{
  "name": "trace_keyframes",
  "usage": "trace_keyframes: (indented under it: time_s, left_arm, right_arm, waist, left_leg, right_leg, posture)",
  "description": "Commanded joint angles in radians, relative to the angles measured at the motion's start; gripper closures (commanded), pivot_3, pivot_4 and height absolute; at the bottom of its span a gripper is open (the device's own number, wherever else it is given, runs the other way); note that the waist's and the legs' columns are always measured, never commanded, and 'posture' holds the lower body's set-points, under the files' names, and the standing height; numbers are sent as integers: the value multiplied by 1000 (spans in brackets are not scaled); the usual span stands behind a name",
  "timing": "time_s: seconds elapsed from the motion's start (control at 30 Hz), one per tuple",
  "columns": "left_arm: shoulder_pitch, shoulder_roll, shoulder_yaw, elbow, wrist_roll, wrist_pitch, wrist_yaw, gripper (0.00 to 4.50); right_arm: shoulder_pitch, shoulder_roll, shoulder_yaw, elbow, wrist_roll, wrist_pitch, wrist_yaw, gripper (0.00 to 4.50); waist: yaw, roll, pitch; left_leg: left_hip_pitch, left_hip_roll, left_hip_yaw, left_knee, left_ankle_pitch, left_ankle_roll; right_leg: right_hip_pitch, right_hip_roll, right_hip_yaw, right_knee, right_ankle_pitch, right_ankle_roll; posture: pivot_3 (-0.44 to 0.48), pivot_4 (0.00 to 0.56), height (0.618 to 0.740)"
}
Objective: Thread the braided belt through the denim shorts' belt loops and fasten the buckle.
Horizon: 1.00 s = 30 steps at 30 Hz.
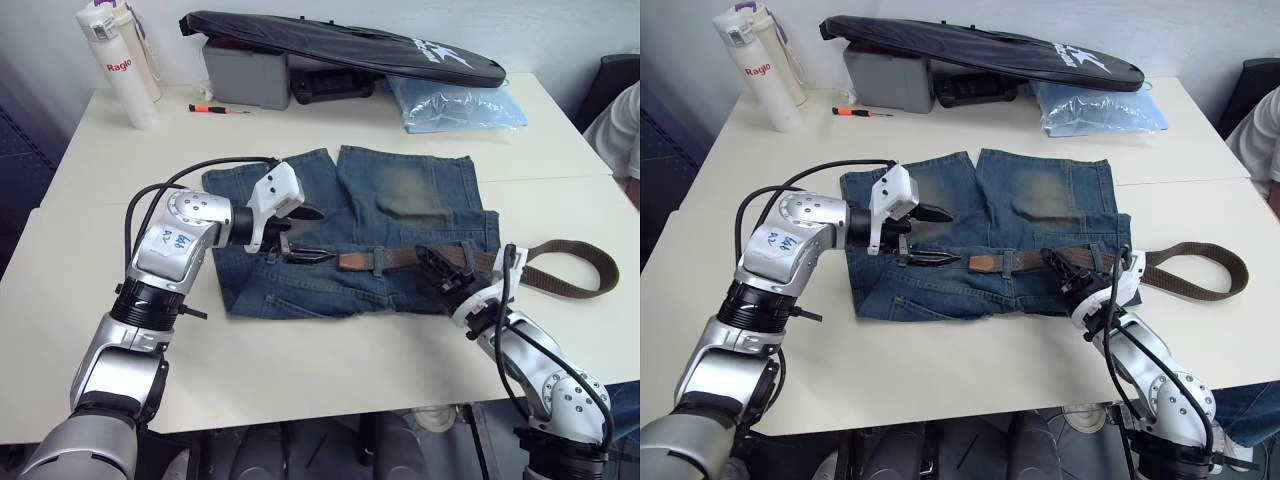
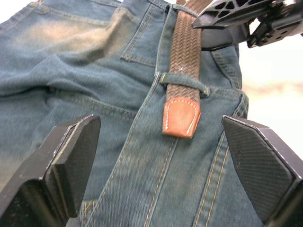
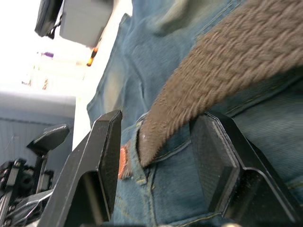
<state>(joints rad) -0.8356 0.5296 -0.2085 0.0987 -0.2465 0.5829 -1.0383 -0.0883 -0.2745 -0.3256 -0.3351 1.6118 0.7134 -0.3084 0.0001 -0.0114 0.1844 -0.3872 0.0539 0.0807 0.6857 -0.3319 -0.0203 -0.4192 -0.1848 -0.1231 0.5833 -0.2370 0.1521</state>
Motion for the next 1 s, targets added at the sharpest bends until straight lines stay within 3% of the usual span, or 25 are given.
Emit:
trace_keyframes:
  time_s: [0.03, 0.1, 0.3, 0.57, 0.83, 1.0]
  left_arm:
    - [-24, 3, 5, -2, 6, -21, -7, 0]
    - [-26, 6, 7, 1, 8, -23, -10, 0]
    - [-34, 18, 18, 14, 16, -30, -16, 0]
    - [-42, 21, 17, 29, 21, -44, -16, 0]
    - [-50, 9, 9, 36, 22, -50, -15, 0]
    - [-50, 4, 6, 39, 21, -54, -21, 0]
  right_arm:
    - [-14, -9, -34, 15, 20, -34, 7, 2083]
    - [-19, -3, -26, 33, 10, -37, 9, 2083]
    - [-31, 43, 79, 34, -14, 4, 16, 4481]
    - [-122, 102, 247, 23, -137, 34, 48, 4481]
    - [-141, 120, 288, 47, -233, 62, 57, 4481]
    - [-105, 57, 219, -33, -153, 92, 69, 2576]
  waist:
    - [0, 0, 0]
    - [0, 0, 0]
    - [-3, 0, 0]
    - [-3, 0, 0]
    - [-5, 0, 0]
    - [-3, 0, 0]
  left_leg:
    - [0, 0, 0, 0, 0, 0]
    - [0, 0, 0, 0, 0, 0]
    - [0, 0, 0, 0, 0, 0]
    - [0, 0, 1, 0, 0, 0]
    - [-2, 0, 6, -1, 0, 0]
    - [-2, 0, 6, -1, 0, 0]
  right_leg:
    - [0, 0, 0, 0, 0, 0]
    - [0, 0, 0, 0, 0, 0]
    - [0, 0, 0, 0, 0, 0]
    - [-1, 0, 1, 0, 0, 0]
    - [-7, 0, 6, 2, 0, 0]
    - [-7, 0, 6, 3, 0, 0]
  posture:
    - [0, 150, 740]
    - [0, 150, 740]
    - [0, 150, 740]
    - [0, 150, 740]
    - [0, 150, 740]
    - [0, 150, 740]
